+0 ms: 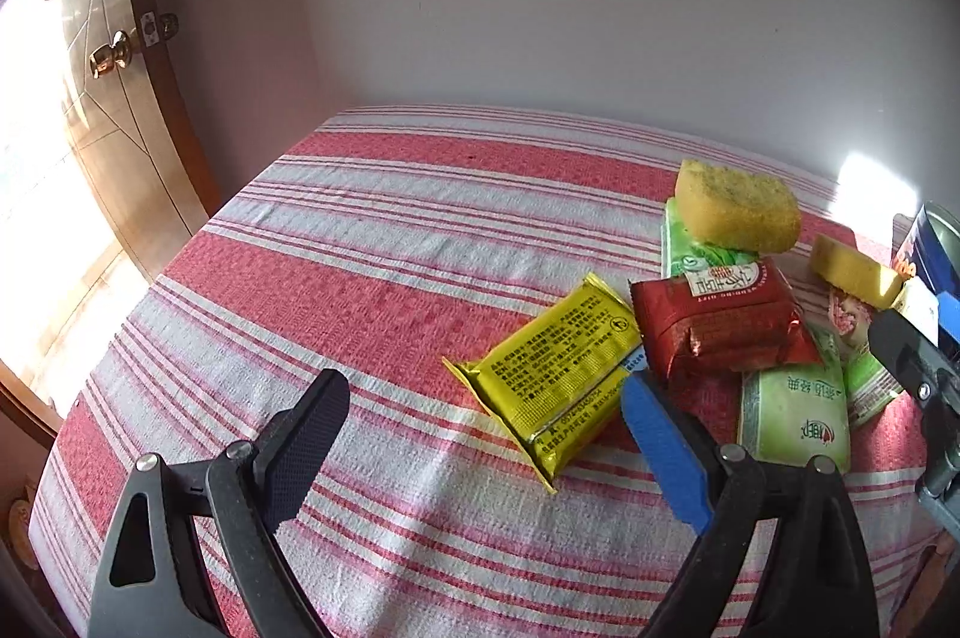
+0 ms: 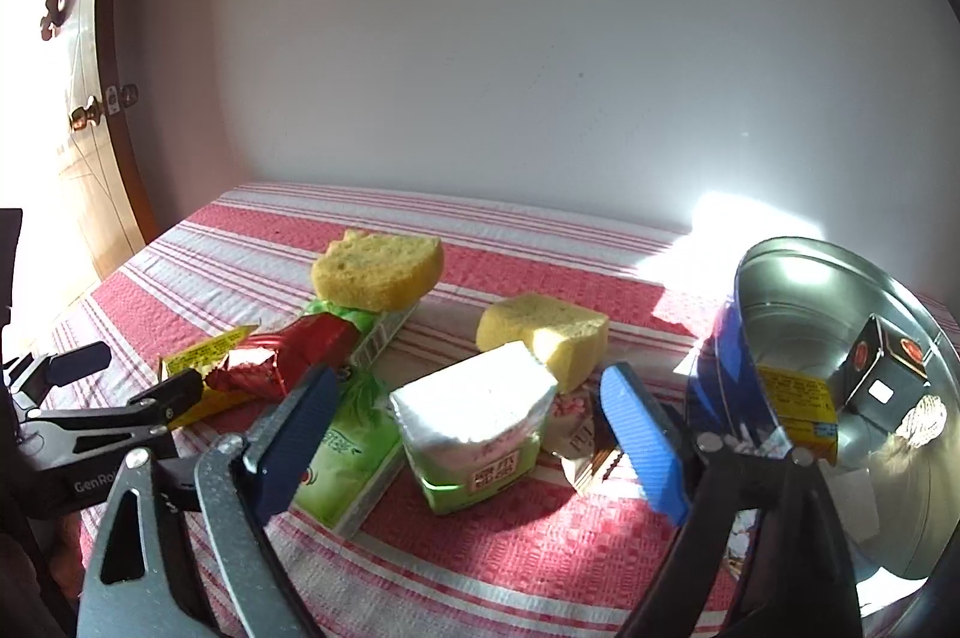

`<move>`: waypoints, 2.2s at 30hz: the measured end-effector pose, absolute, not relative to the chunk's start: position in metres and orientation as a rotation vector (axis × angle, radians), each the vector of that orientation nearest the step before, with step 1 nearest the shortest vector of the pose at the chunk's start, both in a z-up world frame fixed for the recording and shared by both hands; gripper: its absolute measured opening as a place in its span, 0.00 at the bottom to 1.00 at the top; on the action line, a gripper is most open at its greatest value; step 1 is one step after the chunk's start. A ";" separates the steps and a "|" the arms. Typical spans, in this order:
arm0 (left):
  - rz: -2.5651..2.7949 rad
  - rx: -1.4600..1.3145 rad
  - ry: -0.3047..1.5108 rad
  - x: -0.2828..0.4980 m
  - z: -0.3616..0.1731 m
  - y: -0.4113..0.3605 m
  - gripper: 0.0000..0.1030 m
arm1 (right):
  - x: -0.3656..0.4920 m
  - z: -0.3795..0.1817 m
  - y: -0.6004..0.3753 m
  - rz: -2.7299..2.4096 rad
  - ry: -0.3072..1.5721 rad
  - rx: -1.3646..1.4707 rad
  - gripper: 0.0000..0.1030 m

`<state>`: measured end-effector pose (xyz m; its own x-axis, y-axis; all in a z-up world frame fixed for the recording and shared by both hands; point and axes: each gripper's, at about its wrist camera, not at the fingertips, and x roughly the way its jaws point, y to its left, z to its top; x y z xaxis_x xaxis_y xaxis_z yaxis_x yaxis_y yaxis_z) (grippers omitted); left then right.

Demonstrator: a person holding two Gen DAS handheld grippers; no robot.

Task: Organize objects
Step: 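Grasp another yellow packet with the left gripper while the right grasps a green-white tissue pack, then carry the yellow packet and tissue pack over the tin and lower them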

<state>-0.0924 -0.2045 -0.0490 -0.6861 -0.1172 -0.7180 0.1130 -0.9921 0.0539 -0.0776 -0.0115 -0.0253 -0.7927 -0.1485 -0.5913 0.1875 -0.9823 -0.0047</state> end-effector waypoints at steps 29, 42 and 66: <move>-2.767 0.984 0.334 -0.092 -0.038 -0.237 0.50 | -0.058 -0.003 0.020 -2.784 -0.171 0.689 0.48; -2.823 0.794 0.178 -0.065 -0.022 -0.187 0.50 | -0.025 0.008 0.034 -2.850 -0.067 0.584 0.48; -3.006 0.801 0.093 -0.035 -0.003 -0.069 0.50 | 0.038 0.021 0.126 -3.056 0.051 0.373 0.48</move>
